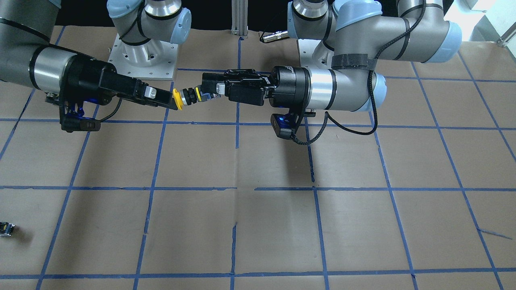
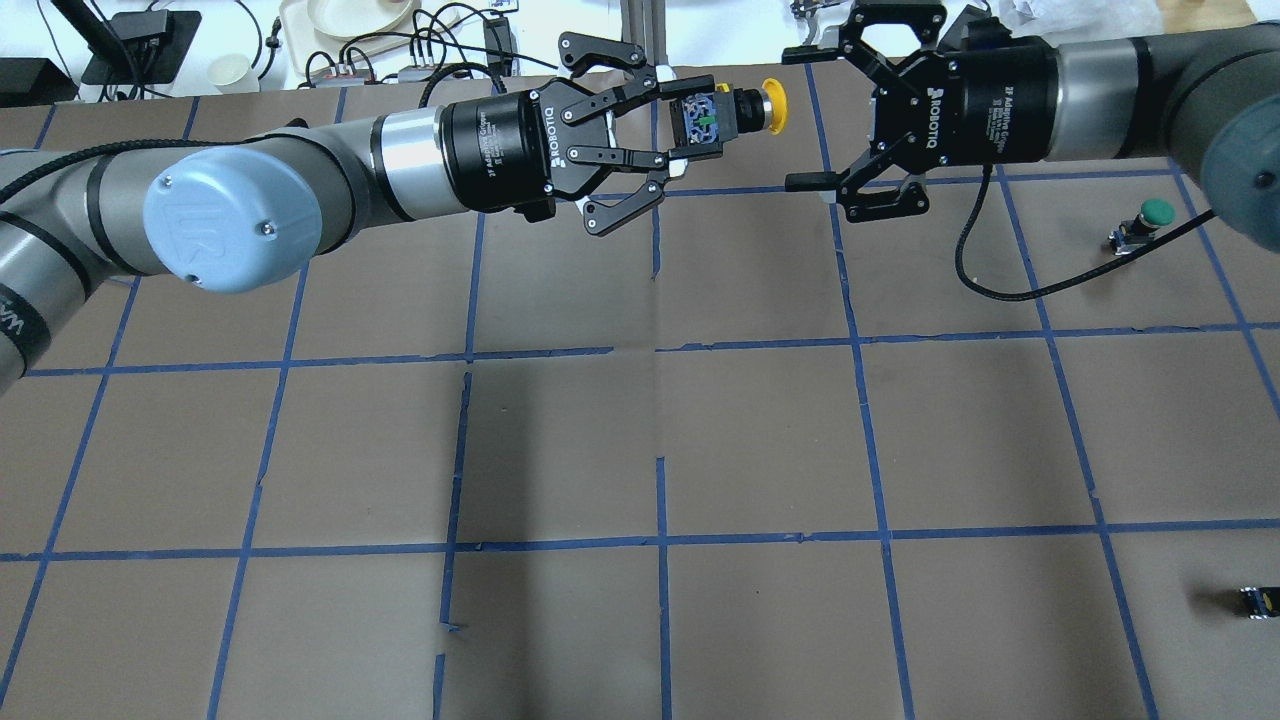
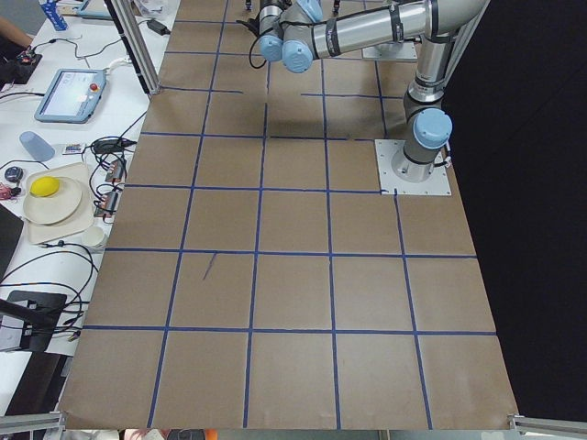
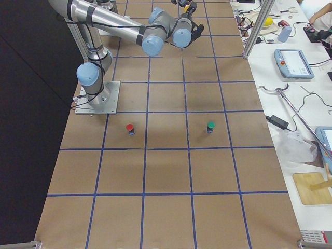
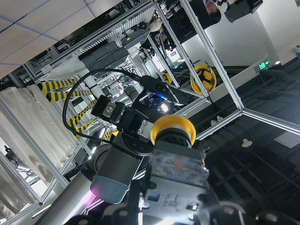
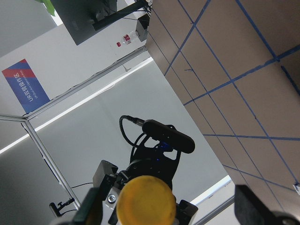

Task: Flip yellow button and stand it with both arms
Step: 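Grasp the switch's yellow cap end with the right gripper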

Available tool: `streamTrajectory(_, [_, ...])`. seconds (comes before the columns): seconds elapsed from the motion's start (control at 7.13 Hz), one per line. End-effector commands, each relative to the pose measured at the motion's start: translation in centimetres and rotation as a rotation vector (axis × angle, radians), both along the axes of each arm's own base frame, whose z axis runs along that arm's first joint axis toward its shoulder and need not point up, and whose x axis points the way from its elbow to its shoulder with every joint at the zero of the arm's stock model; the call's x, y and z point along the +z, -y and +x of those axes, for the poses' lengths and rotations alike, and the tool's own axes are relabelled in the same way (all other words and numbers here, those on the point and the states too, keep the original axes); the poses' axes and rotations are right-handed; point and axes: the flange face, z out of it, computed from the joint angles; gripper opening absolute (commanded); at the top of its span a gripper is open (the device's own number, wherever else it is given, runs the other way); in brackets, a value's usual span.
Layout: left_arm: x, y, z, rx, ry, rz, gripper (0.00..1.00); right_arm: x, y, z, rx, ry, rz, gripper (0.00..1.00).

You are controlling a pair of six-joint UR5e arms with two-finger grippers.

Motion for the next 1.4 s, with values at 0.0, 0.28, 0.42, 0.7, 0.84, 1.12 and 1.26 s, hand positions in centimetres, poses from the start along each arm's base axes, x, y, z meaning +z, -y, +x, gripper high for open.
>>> streamTrajectory(0.0, [0.2,-0.1,-0.3,-0.004,-0.001,-0.012,0.01,0.3,0.3,0.8,0.014,0.0,-0.005,0.97])
streamTrajectory(0.28, [0.5,0.0,-0.3,-0.004,-0.001,-0.018,0.02,0.4,0.5,0.7,0.01,0.0,-0.023,0.86])
streamTrajectory(0.42, [0.7,0.1,-0.3,0.001,-0.007,-0.021,0.02,0.5,0.5,0.6,0.012,-0.005,-0.033,0.72])
streamTrajectory(0.7, [0.7,0.2,-0.2,0.004,-0.01,-0.025,0.02,1.6,0.1,0.4,0.007,-0.013,-0.063,0.48])
streamTrajectory(0.84, [0.8,0.2,-0.2,0.004,-0.011,-0.021,0.02,2.9,-0.6,0.8,0.004,-0.006,-0.085,0.47])
streamTrajectory(1.12, [0.8,0.2,-0.2,0.004,-0.012,-0.018,0.06,3.3,-0.8,0.7,0.001,-0.008,-0.094,0.37])
streamTrajectory(1.26, [0.8,0.2,-0.2,0.004,-0.012,-0.015,0.3,3.3,-0.8,0.7,0.002,-0.01,-0.098,0.35])
